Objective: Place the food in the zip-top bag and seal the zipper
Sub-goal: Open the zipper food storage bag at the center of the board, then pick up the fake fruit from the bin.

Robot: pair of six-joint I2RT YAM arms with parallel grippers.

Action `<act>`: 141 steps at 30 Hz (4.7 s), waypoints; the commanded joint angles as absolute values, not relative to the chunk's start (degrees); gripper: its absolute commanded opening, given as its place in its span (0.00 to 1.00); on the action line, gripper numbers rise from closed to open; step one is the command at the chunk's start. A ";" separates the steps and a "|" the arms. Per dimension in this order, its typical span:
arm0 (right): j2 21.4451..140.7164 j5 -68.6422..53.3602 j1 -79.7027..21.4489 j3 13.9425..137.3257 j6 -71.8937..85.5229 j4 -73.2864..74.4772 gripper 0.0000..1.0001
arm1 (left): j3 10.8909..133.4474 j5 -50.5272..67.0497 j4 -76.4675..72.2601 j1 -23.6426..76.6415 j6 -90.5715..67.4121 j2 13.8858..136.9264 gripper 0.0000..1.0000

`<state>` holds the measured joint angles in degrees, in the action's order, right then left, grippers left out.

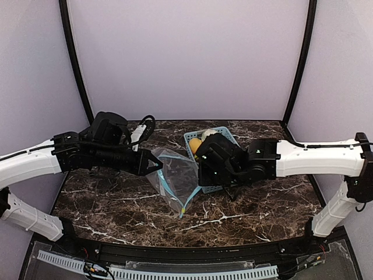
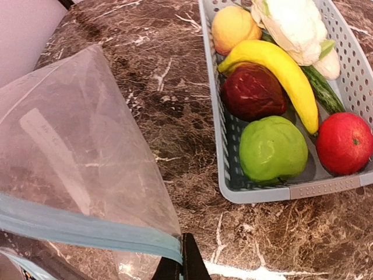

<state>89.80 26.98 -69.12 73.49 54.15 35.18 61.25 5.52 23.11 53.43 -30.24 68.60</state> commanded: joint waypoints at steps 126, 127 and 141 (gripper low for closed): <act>103.77 5.39 -46.93 75.05 34.10 31.06 0.85 | 55.14 8.33 22.20 46.76 -33.31 60.58 0.01; 104.10 5.35 -46.93 75.13 34.24 31.11 0.85 | 54.98 8.28 22.22 46.76 -33.35 60.44 0.01; 107.74 6.50 -46.58 75.37 35.19 31.11 0.83 | 53.89 6.94 22.74 46.67 -34.33 57.88 0.01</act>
<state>105.93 6.02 -47.13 74.52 33.76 31.05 54.96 7.66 21.93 47.07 -33.91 59.16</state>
